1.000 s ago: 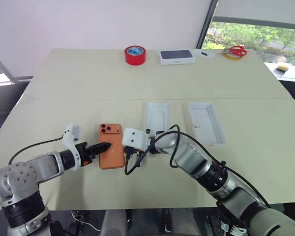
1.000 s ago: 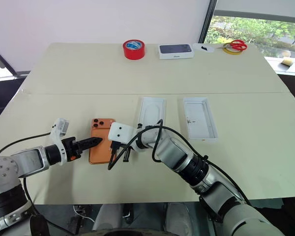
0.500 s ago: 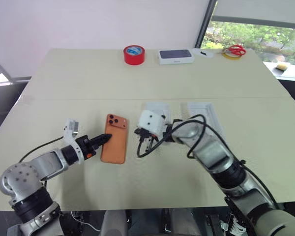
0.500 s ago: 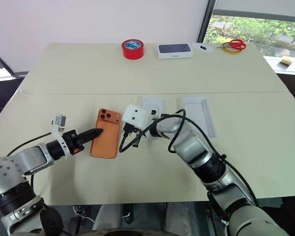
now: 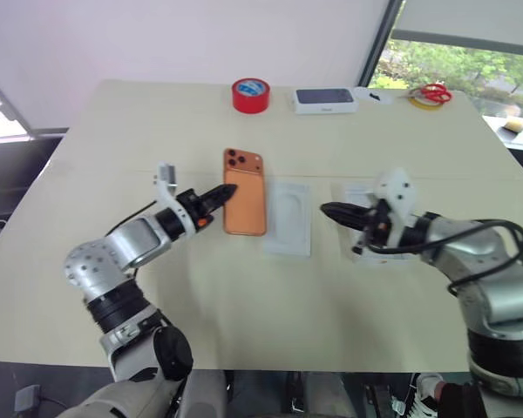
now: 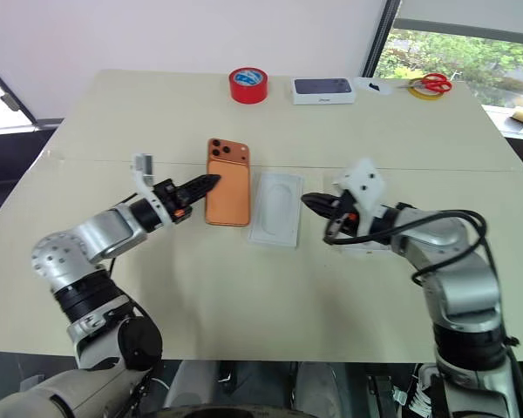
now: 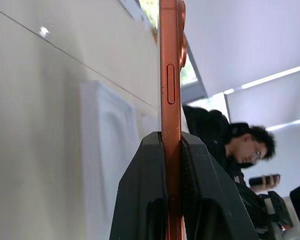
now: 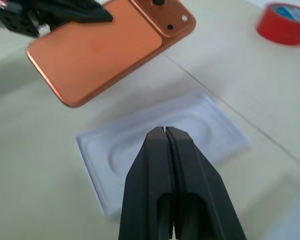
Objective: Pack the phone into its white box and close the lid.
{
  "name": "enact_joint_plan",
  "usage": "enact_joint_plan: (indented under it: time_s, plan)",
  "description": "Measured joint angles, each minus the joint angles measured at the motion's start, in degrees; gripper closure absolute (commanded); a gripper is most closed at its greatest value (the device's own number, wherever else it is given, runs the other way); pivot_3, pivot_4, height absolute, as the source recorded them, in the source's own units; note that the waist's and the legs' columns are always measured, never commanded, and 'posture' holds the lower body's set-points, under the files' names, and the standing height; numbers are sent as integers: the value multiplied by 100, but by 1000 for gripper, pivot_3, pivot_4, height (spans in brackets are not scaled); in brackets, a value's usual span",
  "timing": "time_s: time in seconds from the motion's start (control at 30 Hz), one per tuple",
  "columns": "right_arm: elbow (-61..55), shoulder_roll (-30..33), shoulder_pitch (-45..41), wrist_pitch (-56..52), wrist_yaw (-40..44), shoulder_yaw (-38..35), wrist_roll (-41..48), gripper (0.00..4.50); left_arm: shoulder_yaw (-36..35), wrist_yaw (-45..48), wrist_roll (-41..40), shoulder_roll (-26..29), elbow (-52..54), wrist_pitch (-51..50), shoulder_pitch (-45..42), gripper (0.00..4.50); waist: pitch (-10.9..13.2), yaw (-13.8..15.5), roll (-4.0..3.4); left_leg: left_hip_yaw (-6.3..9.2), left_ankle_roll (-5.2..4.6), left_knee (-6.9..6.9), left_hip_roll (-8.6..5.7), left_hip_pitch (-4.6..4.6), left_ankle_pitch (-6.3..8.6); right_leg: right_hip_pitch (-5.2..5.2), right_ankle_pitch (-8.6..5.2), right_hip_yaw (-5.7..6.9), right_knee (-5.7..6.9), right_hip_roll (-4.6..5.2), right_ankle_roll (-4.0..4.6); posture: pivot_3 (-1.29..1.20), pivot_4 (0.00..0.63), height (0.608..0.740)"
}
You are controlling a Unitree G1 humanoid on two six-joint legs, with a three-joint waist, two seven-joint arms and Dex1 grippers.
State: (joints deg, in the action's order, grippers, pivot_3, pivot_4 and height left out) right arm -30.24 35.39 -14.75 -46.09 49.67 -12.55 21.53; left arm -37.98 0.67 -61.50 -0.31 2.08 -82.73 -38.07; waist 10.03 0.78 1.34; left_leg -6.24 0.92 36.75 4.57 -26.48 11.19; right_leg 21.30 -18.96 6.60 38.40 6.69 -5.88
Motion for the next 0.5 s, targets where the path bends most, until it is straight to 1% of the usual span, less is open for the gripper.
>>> enact_joint_plan:
  time_s: [0.1, 0.23, 0.37, 0.5]
  plan:
    - [-146, 204, 570, 0, -33, -383, 143, 4500, 578, 48, 357, -205, -547, 489, -189, 4483, 1, 1, 1, -5, 3, -9, 2, 2, -2, 2, 0, 2, 0, -5, 0, 0, 150, 730]
    - [-383, 276, 1042, 4, -214, -645, 245, 4500, 1061, 136, 660, -328, -1145, 912, -287, 4483, 2, -8, -2, -2, 8, -20, 6, 6, -6, 9, 0, -5, 0, -10, 1, 0, 150, 730]
    - [-539, 349, 1348, 22, -367, -824, 353, 4500, 1256, 160, 784, -311, -1394, 1051, -293, 4483, 3, -2, -2, 0, 8, -24, 6, 5, -6, 10, 0, -6, -5, -10, 1, 0, 150, 730]
    - [-562, 418, 1386, 44, -475, -884, 458, 4500, 1361, 178, 853, -274, -1468, 1105, -291, 4483, 3, -1, -1, 3, 8, -23, 6, 6, -6, 8, 0, -4, -6, -10, 1, 0, 150, 730]
